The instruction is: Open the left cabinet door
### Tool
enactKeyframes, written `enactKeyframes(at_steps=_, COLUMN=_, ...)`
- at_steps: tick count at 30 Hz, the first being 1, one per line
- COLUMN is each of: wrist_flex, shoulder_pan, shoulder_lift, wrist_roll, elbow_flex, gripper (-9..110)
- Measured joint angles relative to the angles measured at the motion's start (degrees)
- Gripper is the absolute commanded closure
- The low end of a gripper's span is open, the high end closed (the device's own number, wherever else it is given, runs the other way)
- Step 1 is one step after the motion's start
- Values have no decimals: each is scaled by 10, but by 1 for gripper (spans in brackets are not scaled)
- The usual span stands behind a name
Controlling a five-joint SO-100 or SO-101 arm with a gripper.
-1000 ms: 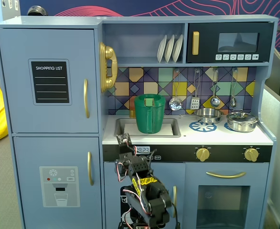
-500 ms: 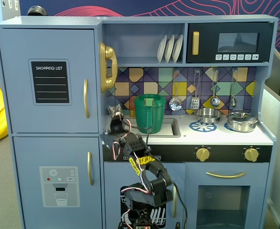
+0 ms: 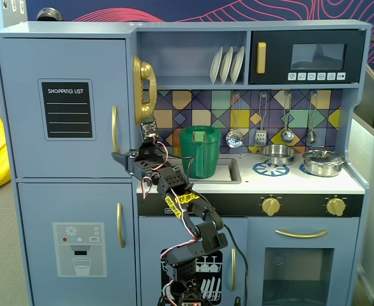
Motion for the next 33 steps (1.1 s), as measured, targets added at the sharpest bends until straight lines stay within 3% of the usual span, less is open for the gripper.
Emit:
enactKeyframes(at_steps=15, wrist_flex=-80, shoulder_pan=-45, shoulder_lift=-120, wrist_roll=-55, elbow_flex=-106, gripper=86)
enactKeyframes(at_steps=33, wrist_flex=-71, shoulder_pan=-186, shoulder_lift=-71, wrist_roll=-209, elbow_flex=-94, gripper=87)
